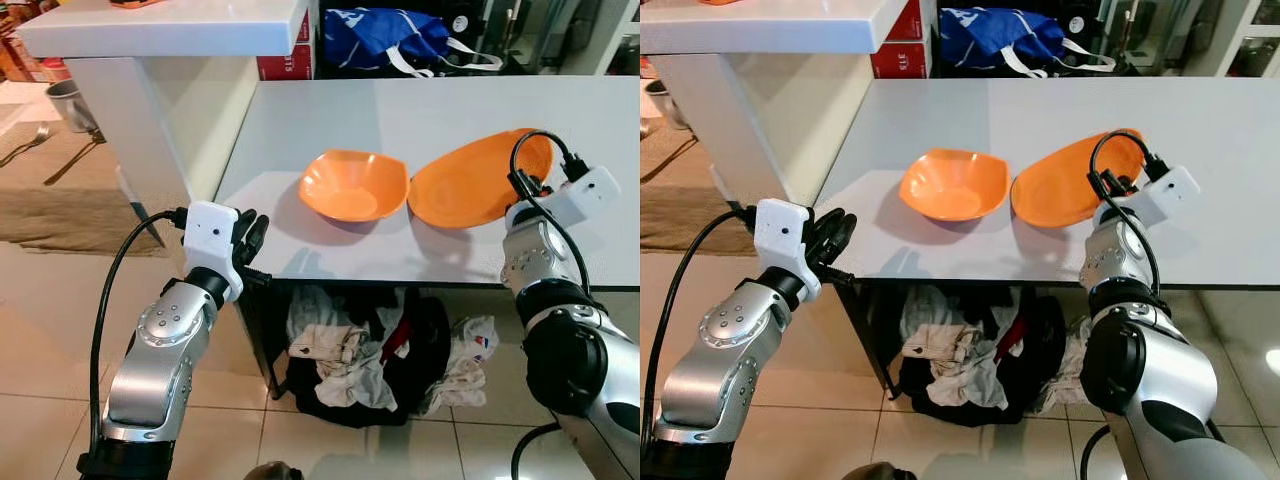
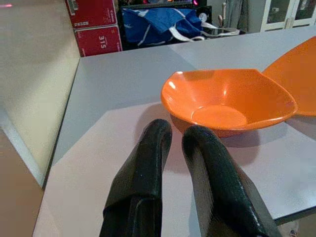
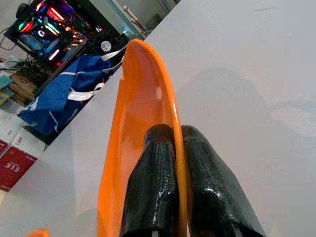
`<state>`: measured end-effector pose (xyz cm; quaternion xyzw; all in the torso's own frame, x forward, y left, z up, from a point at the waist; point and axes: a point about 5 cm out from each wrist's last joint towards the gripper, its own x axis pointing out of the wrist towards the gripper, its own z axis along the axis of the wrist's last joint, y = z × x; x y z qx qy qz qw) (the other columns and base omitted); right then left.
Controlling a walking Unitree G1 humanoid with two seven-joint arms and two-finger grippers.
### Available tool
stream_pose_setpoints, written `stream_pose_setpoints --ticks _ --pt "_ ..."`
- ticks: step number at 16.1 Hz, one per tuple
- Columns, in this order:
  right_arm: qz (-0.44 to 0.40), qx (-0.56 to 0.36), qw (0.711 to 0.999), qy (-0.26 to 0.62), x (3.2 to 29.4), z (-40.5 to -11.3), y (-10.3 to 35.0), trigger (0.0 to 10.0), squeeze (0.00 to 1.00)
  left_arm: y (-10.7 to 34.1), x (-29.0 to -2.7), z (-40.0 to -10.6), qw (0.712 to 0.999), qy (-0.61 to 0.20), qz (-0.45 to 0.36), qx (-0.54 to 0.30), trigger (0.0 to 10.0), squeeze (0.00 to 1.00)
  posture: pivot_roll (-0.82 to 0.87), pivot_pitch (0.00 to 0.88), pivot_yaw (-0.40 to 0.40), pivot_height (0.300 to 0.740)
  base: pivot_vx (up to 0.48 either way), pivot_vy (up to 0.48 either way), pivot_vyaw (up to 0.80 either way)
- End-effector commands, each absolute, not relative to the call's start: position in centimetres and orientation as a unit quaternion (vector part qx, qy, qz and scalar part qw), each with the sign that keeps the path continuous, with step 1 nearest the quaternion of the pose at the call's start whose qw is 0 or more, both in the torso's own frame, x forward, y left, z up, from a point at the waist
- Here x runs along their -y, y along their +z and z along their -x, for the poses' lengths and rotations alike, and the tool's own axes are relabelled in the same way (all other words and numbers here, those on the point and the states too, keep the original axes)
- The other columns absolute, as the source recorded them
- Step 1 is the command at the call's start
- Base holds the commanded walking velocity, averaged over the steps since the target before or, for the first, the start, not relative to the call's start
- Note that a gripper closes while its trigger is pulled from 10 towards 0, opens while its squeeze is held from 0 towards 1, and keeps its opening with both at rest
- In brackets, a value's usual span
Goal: Setting the table
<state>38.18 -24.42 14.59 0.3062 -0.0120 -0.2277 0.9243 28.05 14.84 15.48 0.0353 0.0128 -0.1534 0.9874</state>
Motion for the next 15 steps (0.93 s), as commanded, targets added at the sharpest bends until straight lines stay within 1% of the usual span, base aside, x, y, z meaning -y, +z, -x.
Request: stream_pose_setpoints --ticks 1,2,3,4,7,9,10,11,12,13,15 --pt "-0.267 -0.036 0.933 -0.237 24.3 -37.3 12.3 0.0 0.0 15.7 -15.2 -27.8 0.988 -0.148 -0.035 -0.013 10.0 0.0 0.05 0.0 0.091 0.74 0.0 0.0 0.0" --pt "-0.255 -0.045 0.936 -0.24 24.4 -37.1 11.9 0.0 0.0 15.7 -15.2 -27.8 0.988 -0.148 -0.034 -0.013 10.0 0.0 0.05 0.0 0.091 0.74 0.0 0.0 0.0" --pt "-0.237 -0.059 0.939 -0.242 24.4 -36.8 11.3 1.6 0.0 15.7 -15.2 -27.8 0.988 -0.148 -0.034 -0.013 10.0 0.0 0.06 0.0 0.09 0.74 0.0 0.0 0.0" --pt "-0.215 -0.078 0.942 -0.245 24.4 -36.4 10.4 10.0 0.0 15.7 -15.2 -27.7 0.988 -0.147 -0.034 -0.014 10.0 0.0 0.06 0.0 0.09 0.74 0.0 0.0 0.0" --pt "-0.145 -0.12 0.951 -0.245 24.4 -35.4 8.6 10.0 0.0 15.8 -15.3 -27.7 0.989 -0.146 -0.034 -0.015 10.0 0.0 0.06 0.0 0.089 0.74 0.0 0.0 0.0" --pt "-0.098 -0.15 0.957 -0.227 23.6 -35.0 7.5 10.0 0.0 15.8 -15.3 -27.7 0.989 -0.146 -0.035 -0.015 10.0 0.0 0.06 0.0 0.089 0.74 0.0 0.0 0.0" --pt "-0.092 -0.163 0.956 -0.227 23.4 -34.7 6.9 10.0 0.0 15.8 -15.3 -27.7 0.989 -0.146 -0.035 -0.016 10.0 0.0 0.06 0.0 0.088 0.74 0.0 0.0 0.0" --pt "-0.083 -0.168 0.956 -0.225 23.3 -34.6 6.7 10.0 0.48 15.8 -15.3 -27.7 0.989 -0.145 -0.035 -0.015 10.0 0.0 0.06 0.0 0.088 0.74 0.0 0.0 0.0" --pt "-0.08 -0.17 0.956 -0.225 23.3 -34.6 6.7 10.0 0.78 15.8 -15.3 -27.7 0.989 -0.145 -0.035 -0.015 10.0 0.0 0.06 0.0 0.088 0.74 0.0 0.0 0.0" --pt "-0.075 -0.174 0.956 -0.223 23.2 -34.5 6.6 10.0 0.93 15.8 -15.3 -27.6 0.989 -0.144 -0.035 -0.015 10.0 0.0 0.07 0.0 0.086 0.74 0.0 0.0 0.0" --pt "-0.073 -0.179 0.956 -0.221 23.0 -34.4 6.3 10.0 0.91 15.8 -15.3 -27.6 0.989 -0.143 -0.035 -0.016 10.0 0.0 0.07 0.0 0.087 0.74 0.0 0.0 0.0"
